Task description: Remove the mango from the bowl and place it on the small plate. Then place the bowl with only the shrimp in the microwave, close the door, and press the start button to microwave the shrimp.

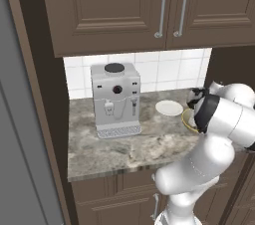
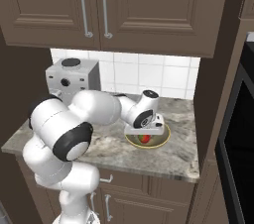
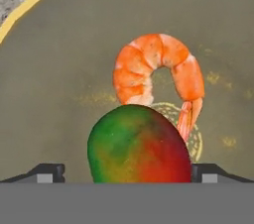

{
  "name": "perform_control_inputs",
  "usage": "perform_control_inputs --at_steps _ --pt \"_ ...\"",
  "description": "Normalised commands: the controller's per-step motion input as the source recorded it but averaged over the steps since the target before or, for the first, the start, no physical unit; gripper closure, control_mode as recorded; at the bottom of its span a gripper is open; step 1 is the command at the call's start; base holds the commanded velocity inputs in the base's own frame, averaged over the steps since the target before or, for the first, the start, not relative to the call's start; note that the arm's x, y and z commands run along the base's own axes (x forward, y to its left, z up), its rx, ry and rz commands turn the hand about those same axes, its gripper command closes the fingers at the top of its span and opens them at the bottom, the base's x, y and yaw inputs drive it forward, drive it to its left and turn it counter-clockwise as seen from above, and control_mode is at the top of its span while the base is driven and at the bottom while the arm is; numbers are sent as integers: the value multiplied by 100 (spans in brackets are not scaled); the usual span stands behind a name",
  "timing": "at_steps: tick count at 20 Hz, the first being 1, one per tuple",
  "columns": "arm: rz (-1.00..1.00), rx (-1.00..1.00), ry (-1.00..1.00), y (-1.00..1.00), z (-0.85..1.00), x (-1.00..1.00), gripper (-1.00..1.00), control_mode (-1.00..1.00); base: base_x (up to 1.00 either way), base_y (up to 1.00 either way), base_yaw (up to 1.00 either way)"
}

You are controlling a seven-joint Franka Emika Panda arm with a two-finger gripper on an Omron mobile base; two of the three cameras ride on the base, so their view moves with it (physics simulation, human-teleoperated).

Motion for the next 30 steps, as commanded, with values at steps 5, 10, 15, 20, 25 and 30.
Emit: perform_control_inputs --at_steps 5,10,15,20,25,30 --pt "6 0 1 -2 -26 8 100 -100 0 0 0" --pt "4 0 -1 0 -11 0 100 -100 0 0 0" --pt "4 0 -13 6 67 -8 100 -100 0 0 0" --pt "1 0 -11 52 75 -2 100 -100 0 0 0" --pt "1 -2 -1 87 54 38 100 -100 0 0 0" --pt "0 0 0 45 4 59 100 -100 0 0 0"
